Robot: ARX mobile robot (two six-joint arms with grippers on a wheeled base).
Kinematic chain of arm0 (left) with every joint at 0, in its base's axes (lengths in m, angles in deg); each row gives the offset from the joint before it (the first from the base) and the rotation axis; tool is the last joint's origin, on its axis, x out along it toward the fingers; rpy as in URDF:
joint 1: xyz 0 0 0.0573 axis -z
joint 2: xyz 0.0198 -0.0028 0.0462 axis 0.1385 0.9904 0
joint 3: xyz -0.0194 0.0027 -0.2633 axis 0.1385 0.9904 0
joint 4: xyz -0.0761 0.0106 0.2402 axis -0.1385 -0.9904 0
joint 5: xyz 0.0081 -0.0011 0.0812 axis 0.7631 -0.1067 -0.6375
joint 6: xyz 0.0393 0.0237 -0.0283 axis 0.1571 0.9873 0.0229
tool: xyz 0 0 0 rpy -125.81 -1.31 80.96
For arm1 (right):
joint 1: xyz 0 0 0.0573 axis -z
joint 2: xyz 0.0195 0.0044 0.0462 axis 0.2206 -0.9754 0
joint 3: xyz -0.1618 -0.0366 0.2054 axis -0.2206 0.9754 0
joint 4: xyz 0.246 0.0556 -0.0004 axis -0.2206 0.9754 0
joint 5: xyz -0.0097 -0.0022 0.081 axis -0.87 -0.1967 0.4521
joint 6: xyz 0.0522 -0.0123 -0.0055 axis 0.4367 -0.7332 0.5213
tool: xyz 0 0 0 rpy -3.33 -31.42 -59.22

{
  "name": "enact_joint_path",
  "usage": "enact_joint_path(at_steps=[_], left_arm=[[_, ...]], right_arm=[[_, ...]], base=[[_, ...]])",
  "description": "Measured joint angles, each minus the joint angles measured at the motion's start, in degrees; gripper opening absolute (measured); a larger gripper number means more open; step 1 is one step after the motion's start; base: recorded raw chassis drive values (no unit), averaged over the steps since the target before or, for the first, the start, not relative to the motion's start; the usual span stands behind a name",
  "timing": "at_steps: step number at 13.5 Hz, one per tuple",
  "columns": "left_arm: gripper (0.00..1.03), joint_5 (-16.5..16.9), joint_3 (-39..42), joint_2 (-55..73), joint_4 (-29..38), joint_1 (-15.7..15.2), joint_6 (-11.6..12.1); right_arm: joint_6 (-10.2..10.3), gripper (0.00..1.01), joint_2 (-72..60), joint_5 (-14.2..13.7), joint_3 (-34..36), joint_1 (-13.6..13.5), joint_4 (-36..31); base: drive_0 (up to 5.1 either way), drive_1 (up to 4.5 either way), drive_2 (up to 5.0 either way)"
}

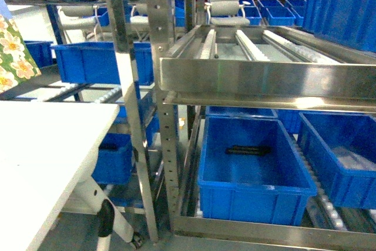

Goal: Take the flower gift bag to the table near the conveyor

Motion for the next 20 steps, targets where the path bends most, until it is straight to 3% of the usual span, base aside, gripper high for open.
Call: enact_joint_path(at_steps=[20], left_arm=[[0.02, 0.0, 0.0, -0.04, -0.02, 0.0, 0.0]], right_arm=[[0.0, 0.02, 0.0, -0.02, 0.0, 0.0, -0.11]], base=[[-4.9, 2.48, 2.5]])
